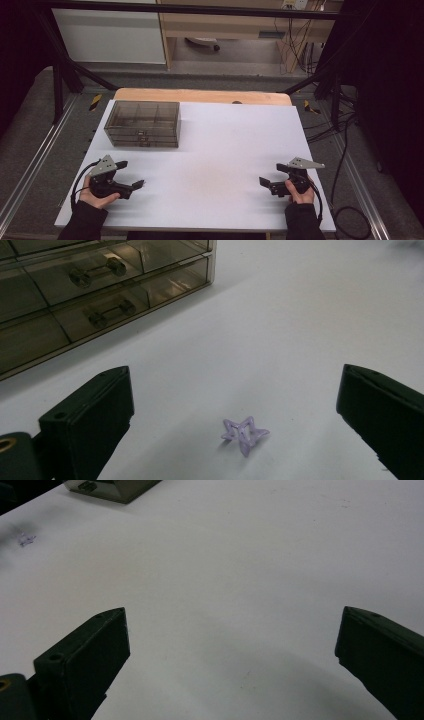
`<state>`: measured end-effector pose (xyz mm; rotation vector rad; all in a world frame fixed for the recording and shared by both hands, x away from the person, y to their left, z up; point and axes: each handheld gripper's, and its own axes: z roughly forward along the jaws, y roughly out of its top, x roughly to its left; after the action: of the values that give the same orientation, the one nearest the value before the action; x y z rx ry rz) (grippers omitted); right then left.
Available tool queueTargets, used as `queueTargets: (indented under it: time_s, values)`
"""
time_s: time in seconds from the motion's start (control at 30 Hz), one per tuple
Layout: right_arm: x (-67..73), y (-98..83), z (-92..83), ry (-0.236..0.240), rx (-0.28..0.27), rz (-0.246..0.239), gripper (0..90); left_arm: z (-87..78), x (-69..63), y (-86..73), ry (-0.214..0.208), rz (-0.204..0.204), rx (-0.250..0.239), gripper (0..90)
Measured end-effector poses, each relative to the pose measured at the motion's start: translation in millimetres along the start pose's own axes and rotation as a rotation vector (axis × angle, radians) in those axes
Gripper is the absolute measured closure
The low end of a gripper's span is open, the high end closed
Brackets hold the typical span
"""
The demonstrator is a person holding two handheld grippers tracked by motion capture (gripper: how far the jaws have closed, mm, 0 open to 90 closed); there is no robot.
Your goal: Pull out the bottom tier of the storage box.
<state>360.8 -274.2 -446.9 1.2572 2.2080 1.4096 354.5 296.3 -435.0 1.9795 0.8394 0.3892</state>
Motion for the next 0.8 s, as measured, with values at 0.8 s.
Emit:
queueTargets:
  time_s: [0.8]
  values:
    - [0.9, -0.4, 1.3, -0.009, 0.008, -0.003, 1.8, 1.4, 1.6, 12.6, 0.063, 0.143, 0.086, 2.2]
